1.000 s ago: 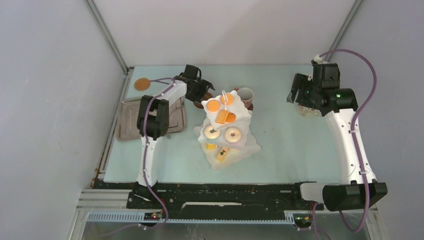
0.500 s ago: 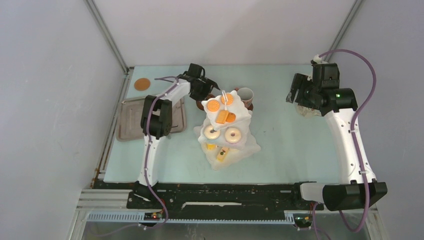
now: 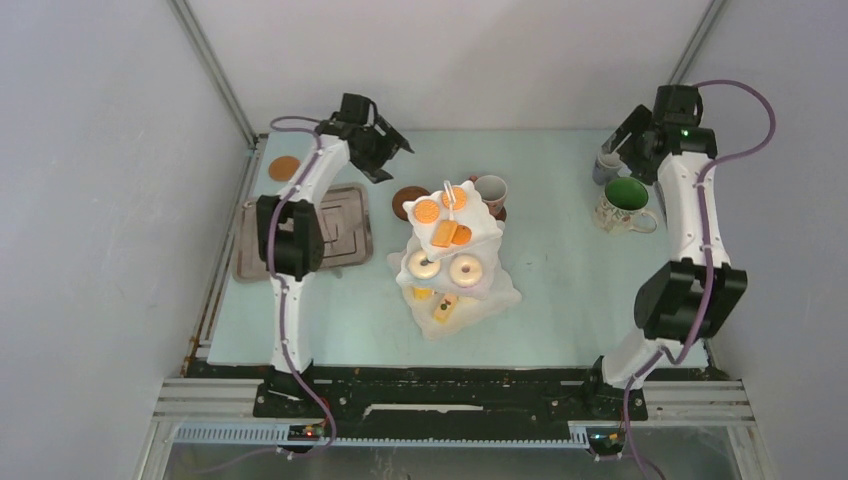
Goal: Serve the afternoon tea
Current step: Move the coaster to the center of the board, then pick up the cup at the center of the board.
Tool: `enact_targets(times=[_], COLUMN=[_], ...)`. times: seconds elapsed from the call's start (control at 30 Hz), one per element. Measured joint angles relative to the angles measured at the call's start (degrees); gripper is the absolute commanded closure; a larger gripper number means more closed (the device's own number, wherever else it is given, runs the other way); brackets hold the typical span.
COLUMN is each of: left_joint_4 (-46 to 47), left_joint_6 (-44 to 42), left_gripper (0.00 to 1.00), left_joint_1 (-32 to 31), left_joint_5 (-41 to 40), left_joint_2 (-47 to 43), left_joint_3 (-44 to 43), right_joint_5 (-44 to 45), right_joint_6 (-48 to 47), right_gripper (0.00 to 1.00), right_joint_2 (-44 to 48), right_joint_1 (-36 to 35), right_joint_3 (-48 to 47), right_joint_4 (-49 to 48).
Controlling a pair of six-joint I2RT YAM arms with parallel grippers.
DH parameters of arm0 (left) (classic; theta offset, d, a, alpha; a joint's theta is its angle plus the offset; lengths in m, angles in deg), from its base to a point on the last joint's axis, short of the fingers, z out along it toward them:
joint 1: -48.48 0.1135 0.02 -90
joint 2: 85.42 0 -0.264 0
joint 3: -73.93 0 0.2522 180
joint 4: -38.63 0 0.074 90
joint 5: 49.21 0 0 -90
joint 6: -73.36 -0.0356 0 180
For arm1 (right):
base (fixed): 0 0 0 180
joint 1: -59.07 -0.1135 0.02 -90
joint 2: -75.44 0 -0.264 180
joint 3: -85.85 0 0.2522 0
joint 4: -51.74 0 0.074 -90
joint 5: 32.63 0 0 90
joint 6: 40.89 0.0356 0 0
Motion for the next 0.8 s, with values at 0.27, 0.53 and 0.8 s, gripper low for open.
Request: enact_targets(times=[0.27,0.53,0.8], left_joint_4=[-5.35,-6.97,-8.81], left_joint_6=[-15.30,-25.51,-27.71], left_gripper=[0.13,0.11,0.06], left_joint_1=[2.93,8.57,9.18], left_joint_5=[-1.57,-0.07,-0.90], left_joint_2=[-18.53,-37.73,-46.84], left_joint_3=[7.30,21.27,27.56], right_joint_5=[-0.09,-0.33,-0.24], right_joint_6=[-1.14,-6.14,-10.71], right_gripper=[0.25,0.24,0.22], right_joint_2=[-15.12,-17.29,-12.24], right_joint_1=[3.28,3.50,4.17], right_joint_3=[-13.73,-14.91,-12.63], right_joint_4=[-0.85,6.45,13.92])
